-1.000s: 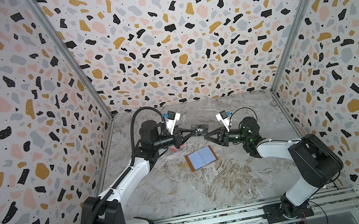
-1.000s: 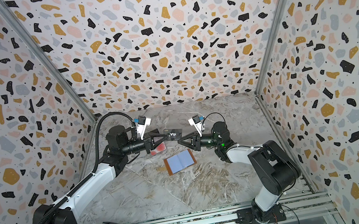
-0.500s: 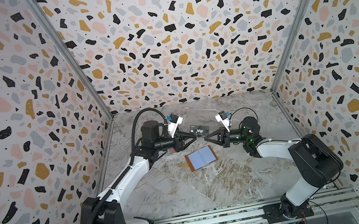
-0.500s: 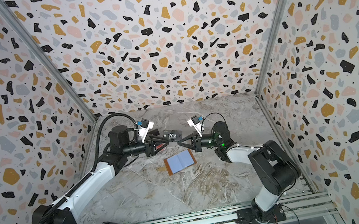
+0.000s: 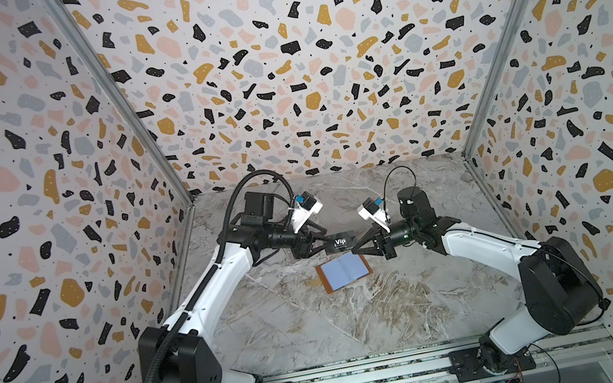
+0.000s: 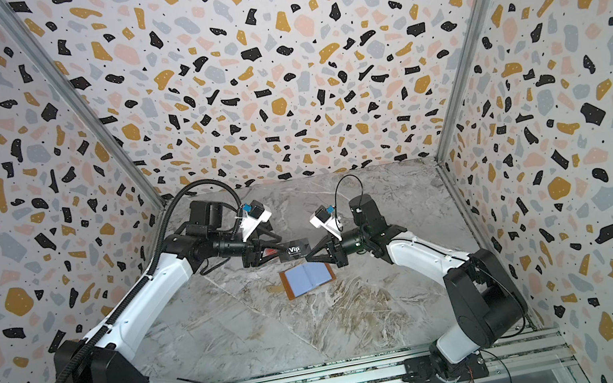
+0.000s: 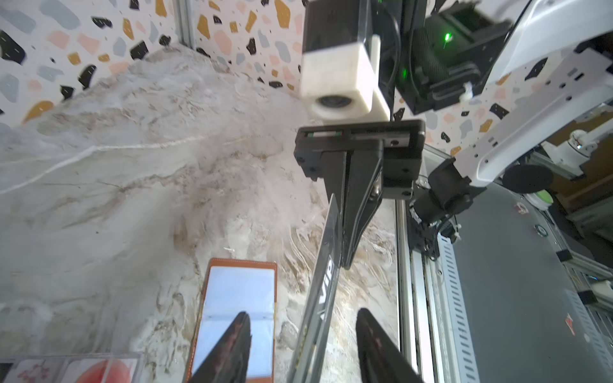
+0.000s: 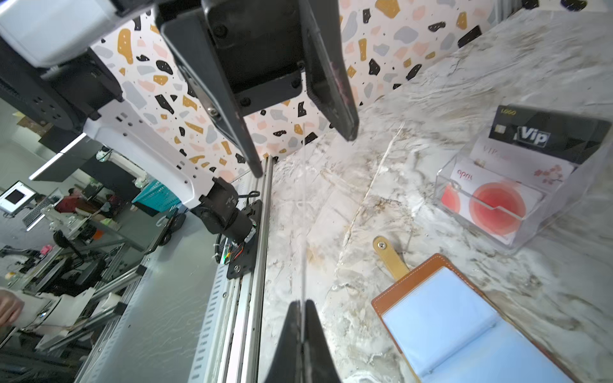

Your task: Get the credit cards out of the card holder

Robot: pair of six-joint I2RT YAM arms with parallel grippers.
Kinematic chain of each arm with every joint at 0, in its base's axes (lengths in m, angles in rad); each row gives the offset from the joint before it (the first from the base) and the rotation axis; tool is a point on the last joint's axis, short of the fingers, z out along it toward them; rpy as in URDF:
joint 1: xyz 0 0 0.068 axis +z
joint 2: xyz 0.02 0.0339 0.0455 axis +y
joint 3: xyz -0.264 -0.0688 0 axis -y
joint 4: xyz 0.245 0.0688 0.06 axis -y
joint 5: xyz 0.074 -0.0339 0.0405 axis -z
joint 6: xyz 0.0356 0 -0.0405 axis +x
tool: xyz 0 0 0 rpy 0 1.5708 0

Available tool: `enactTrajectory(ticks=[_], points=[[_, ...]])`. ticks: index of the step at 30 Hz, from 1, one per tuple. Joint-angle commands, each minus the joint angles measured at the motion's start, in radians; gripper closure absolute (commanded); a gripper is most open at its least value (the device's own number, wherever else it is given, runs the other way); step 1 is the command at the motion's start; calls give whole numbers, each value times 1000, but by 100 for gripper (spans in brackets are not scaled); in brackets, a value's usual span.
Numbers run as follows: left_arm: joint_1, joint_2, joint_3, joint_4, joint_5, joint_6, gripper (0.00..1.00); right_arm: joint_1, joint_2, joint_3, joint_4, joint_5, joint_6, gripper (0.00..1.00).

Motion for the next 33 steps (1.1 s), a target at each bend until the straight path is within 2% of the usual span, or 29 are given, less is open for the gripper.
enactTrajectory(ticks=[1,7,11,12,15,18,21,24,27,29,33], points=[[1,5,35,-147,28,126,50,16,9,58,-129,-31,-110,100],[0,13,28,-149,55,131,62,43,55,111,-171,-17,-141,100],[0,27,35,-152,49,130,84,46,67,123,-184,15,-141,99],[0,30,38,-149,31,127,86,43,66,121,-182,31,-137,91],[4,39,40,-82,-45,67,93,26,63,103,-153,59,-107,60],[23,55,36,18,-91,15,100,-2,44,59,-78,65,-60,55],[45,106,67,52,-26,-5,100,-27,34,30,-34,59,-27,54],[47,147,103,44,-31,21,100,-49,16,-3,10,76,7,51],[61,173,121,74,-139,48,100,-64,-12,-43,55,122,31,50],[68,217,181,1,-252,157,100,-70,-20,-49,49,151,23,50],[101,345,342,-203,-368,362,100,-71,-26,-56,38,188,20,50]])
